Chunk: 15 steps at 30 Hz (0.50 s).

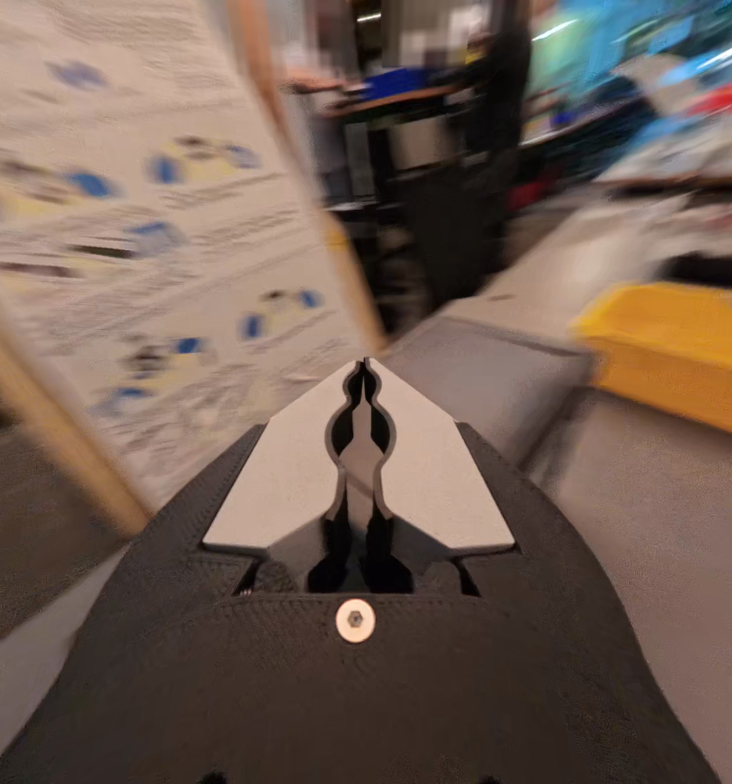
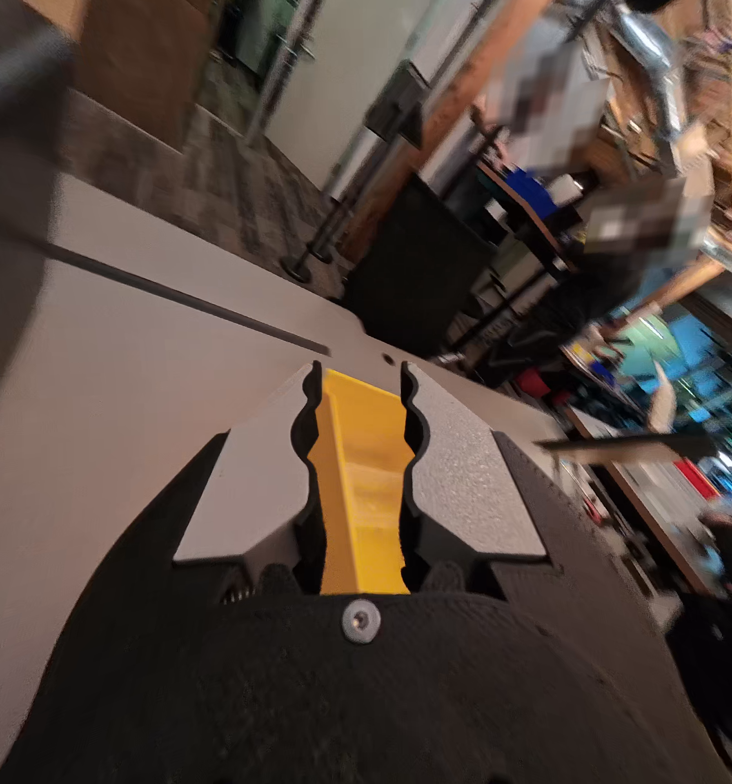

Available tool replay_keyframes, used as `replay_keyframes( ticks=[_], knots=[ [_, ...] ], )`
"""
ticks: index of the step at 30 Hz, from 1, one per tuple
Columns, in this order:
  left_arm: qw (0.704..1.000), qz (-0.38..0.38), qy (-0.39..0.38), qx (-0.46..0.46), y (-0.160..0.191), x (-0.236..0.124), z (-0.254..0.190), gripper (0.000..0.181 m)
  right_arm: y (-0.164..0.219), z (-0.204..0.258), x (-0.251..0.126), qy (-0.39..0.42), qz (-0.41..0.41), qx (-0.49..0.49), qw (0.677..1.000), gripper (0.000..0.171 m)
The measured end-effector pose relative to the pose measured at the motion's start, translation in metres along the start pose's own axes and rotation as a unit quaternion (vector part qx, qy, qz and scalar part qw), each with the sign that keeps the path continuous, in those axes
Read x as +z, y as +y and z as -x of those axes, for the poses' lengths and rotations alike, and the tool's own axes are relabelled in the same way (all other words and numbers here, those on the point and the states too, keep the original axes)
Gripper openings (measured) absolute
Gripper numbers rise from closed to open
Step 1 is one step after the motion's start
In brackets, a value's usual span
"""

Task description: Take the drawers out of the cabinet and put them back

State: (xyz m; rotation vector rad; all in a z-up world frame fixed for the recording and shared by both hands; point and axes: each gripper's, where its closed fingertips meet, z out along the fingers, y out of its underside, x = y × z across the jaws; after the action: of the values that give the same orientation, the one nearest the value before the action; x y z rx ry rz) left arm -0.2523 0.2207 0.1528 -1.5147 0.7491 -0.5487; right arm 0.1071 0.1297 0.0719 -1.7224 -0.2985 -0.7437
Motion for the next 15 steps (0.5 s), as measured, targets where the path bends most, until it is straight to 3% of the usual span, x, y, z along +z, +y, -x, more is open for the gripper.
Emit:
replay_keyframes(
  ticks=[2,5,10,15],
  knots=[
    [0.994,-0.027,0.087,-0.058,-0.007,-0.005,-0.013,0.000,-0.023,0.037,-0.010,-0.057,-0.063,-0.025,0.996,0.038],
    [0.992,-0.018,0.101,-0.069,0.001,-0.009,-0.005,0.000,-0.049,0.101,-0.033,-0.118,-0.156,-0.097,0.976,0.038],
    [0.985,0.060,0.138,-0.079,0.035,-0.002,-0.008,0.007,-0.049,0.214,-0.041,-0.216,-0.220,-0.191,0.932,0.038],
    [0.981,0.103,0.153,-0.062,0.052,0.006,-0.015,0.002,-0.060,0.263,-0.046,-0.189,-0.302,-0.265,0.896,0.038]
  ],
)
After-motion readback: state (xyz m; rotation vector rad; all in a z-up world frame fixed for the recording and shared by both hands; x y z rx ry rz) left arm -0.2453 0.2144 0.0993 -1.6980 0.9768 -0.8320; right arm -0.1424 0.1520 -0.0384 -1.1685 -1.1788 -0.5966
